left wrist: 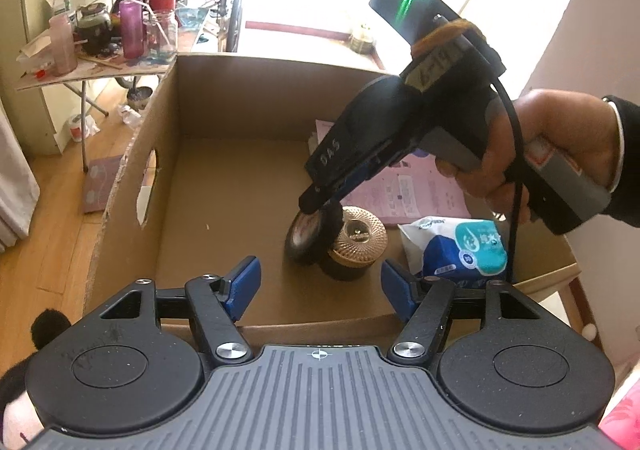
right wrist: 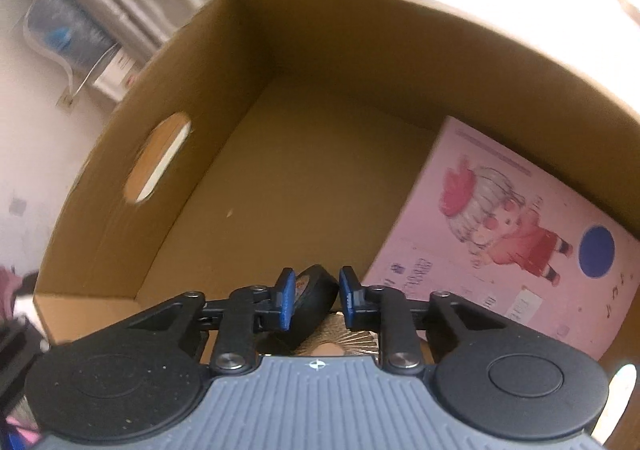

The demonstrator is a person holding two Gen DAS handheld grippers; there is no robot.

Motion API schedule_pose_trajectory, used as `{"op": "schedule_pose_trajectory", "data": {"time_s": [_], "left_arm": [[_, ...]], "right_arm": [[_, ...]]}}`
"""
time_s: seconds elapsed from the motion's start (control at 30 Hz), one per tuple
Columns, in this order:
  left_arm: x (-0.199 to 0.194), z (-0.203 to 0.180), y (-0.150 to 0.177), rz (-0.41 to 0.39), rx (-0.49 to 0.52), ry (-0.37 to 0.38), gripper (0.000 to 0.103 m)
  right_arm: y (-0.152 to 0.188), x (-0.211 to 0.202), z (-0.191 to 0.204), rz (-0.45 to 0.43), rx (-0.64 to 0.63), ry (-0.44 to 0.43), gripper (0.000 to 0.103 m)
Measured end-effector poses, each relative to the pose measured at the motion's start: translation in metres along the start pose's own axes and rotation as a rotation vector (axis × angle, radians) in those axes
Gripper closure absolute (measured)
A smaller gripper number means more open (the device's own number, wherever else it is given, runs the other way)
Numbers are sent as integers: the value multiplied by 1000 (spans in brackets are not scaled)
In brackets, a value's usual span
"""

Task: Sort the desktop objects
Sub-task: 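Lower the tape roll beside the gold jar and open the right gripper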

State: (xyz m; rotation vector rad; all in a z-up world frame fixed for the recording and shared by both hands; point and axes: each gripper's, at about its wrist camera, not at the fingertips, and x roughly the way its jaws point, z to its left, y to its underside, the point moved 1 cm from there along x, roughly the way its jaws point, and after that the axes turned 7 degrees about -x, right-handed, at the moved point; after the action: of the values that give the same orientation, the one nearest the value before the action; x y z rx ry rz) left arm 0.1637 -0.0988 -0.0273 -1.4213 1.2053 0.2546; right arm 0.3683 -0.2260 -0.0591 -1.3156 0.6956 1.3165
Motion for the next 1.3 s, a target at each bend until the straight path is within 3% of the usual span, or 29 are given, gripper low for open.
{"op": "schedule_pose_trajectory", "data": {"time_s": [0.2,0.57,0.93,1.2,1.3], "left_arm": [[-3,4,2,-7,-15,2,36],[-5,4,4,-12,-21,18,36],[-6,0,4,-12,-10,14,35],[-1,-4,3,1,3,10,33],[-1,-4,3,2,5,10,33]], "right_arm": [[3,-9,27,11,-83,1,85],[31,-24,29,70,-33,-87,88],[60,-24,-19,111,221,-229,86],[73,-22,-38,141,261,-189,84],[79,-18,-53,151,294,-149,90]]}}
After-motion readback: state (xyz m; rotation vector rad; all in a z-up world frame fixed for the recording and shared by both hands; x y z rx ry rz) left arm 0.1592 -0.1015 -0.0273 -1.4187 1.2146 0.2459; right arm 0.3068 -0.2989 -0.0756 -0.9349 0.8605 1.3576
